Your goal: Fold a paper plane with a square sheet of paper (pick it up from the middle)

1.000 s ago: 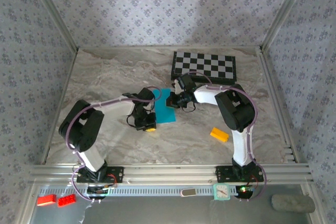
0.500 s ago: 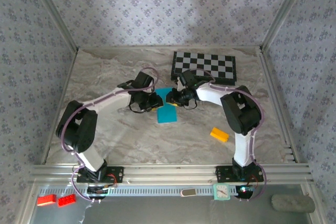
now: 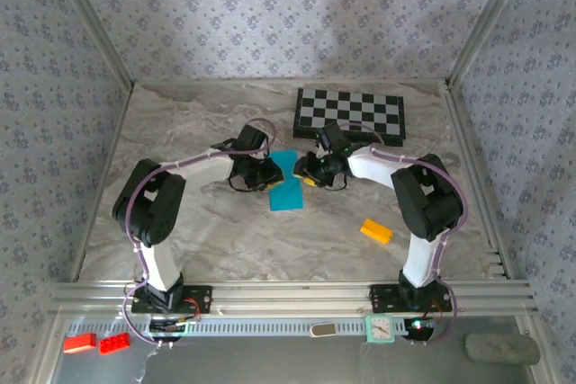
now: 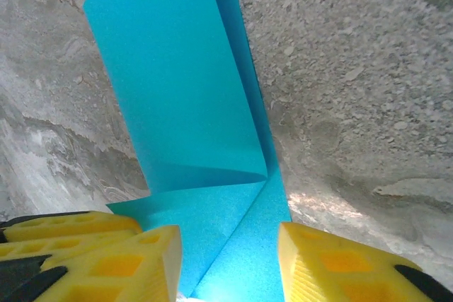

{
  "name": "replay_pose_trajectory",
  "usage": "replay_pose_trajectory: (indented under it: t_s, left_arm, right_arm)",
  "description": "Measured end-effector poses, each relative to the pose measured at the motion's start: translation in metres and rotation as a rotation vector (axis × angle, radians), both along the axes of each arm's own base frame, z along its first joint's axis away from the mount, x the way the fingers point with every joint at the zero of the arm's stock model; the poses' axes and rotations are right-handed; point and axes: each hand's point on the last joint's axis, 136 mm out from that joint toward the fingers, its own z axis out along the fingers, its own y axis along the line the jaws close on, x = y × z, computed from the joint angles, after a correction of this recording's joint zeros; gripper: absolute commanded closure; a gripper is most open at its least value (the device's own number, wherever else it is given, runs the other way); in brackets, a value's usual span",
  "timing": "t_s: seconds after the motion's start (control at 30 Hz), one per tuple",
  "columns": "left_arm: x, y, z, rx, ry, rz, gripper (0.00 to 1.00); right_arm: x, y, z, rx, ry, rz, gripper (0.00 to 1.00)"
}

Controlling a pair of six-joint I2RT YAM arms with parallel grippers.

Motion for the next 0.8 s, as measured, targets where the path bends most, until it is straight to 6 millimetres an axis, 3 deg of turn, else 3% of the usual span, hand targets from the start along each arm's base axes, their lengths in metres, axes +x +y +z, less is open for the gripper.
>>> replay_pose_trajectory:
  t_s: [0.27,0.8]
  left_arm:
    - [0.011,0.005,-0.007,-0.01,0.005,0.048,0.74]
    - [0.01,0.009,-0.014,-0.008,0.016,0.069,0.74]
  right_arm:
    - [-0.002,0.006,-0.004,0.022,0.022,0.005,0.54]
    - [-0.01,0.026,-0.013,0.067,0.07,0.067,0.53]
